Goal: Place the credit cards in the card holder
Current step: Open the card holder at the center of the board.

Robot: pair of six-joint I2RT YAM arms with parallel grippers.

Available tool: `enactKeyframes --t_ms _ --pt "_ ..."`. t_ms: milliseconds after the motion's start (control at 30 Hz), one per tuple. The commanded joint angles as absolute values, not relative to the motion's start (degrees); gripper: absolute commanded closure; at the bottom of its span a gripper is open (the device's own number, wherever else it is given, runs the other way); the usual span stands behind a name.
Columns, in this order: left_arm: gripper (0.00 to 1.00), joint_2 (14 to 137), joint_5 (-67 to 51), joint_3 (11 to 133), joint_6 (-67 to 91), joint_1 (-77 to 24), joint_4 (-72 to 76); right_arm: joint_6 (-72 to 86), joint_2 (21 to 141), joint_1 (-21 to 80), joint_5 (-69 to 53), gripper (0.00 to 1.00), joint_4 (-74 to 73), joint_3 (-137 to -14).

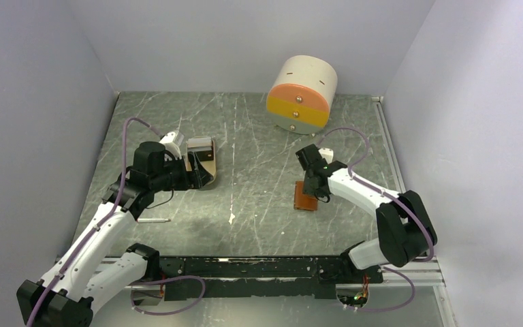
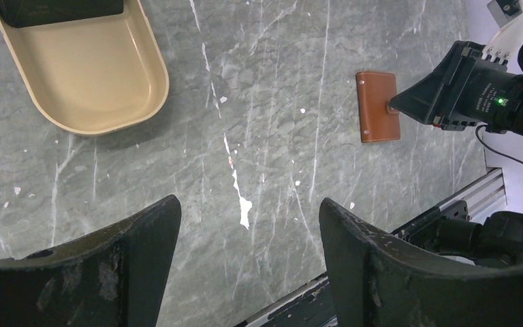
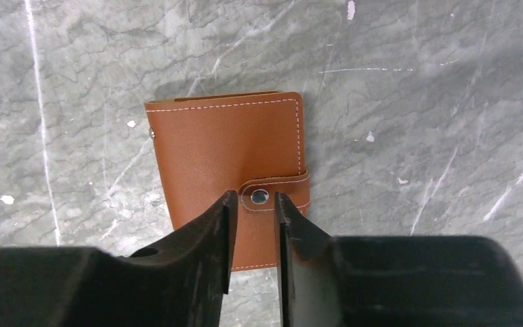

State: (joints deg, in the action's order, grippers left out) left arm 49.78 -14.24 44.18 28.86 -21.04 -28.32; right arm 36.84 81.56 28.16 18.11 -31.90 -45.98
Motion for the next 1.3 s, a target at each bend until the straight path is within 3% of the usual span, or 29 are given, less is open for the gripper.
enactKeyframes --t_ms 0,233,400,433,667,867,1067,1267 --pt "0.21 49.8 -14.6 44.5 29.6 -20.5 -27.8 36.7 83.3 28.4 20.3 0.65 -33.2 -47.2" --pt "0.21 49.5 -14.0 44.5 29.4 -20.6 -28.5 36.2 85.9 28.3 19.3 0.62 -31.6 -46.3" --pt "0.22 49.6 -13.7 44.2 29.2 -20.5 -28.5 35.2 85.5 28.4 18.7 0.99 -31.2 -46.1" --pt "0.22 49.6 -13.8 44.2 29.2 -20.6 -28.5 34.9 84.8 28.4 18.3 1.00 -31.2 -46.1" --pt "0.26 49.6 -15.0 43.4 30.0 -20.6 -27.0 34.1 77.7 32.5 12.8 1.00 -30.7 -48.5" --pt "0.30 51.0 -23.9 41.1 32.0 -20.5 -21.5 35.8 70.5 37.1 1.2 1.00 -24.9 -50.5" --pt "0.15 54.9 -39.7 38.2 37.6 -20.5 -8.9 40.1 67.9 41.2 -4.6 1.00 -18.9 -51.7" --pt "0.10 58.7 -46.0 36.2 44.6 -21.3 3.1 41.8 69.4 47.7 -3.3 1.00 -15.1 -54.1"
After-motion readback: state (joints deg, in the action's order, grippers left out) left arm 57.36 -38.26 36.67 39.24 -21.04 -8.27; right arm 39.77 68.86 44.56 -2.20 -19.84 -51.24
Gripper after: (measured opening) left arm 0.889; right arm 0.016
